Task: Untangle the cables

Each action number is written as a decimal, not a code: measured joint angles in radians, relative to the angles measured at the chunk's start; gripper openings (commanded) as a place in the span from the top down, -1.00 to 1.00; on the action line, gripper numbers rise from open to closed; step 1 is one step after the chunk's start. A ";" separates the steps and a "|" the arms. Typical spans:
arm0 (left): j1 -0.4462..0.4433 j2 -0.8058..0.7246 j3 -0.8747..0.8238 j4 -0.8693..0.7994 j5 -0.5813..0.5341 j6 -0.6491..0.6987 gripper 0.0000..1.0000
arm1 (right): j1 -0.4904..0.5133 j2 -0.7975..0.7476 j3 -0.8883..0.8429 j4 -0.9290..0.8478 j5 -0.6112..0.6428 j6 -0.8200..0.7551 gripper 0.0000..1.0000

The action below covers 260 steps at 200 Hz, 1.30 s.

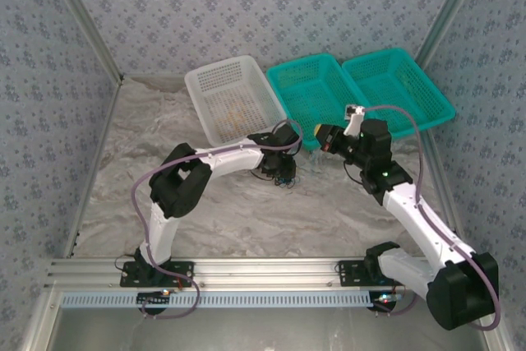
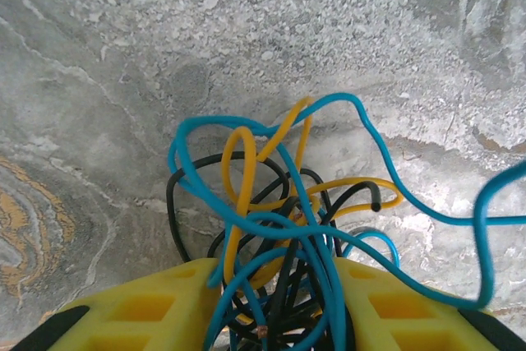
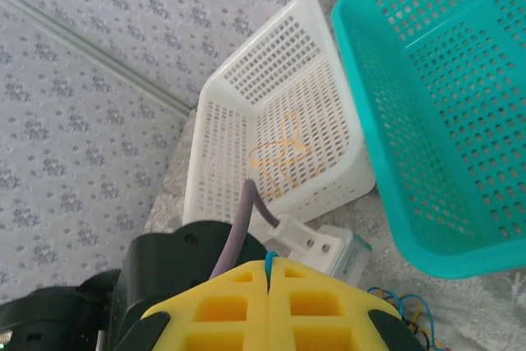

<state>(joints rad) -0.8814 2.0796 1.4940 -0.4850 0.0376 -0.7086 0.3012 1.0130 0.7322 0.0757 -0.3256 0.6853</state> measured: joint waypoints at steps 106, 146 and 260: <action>0.016 -0.024 -0.045 0.017 -0.005 -0.034 0.19 | -0.066 -0.080 0.013 -0.069 0.077 0.000 1.00; 0.018 -0.027 -0.053 0.017 -0.013 -0.041 0.18 | -0.123 -0.103 0.013 -0.109 0.106 -0.001 1.00; 0.031 -0.063 -0.097 0.010 -0.047 -0.069 0.15 | -0.341 -0.179 0.175 -0.253 0.258 -0.134 1.00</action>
<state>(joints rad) -0.8501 2.0171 1.3968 -0.4755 -0.0090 -0.7776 -0.0399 0.8341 0.9070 -0.1776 -0.0677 0.5510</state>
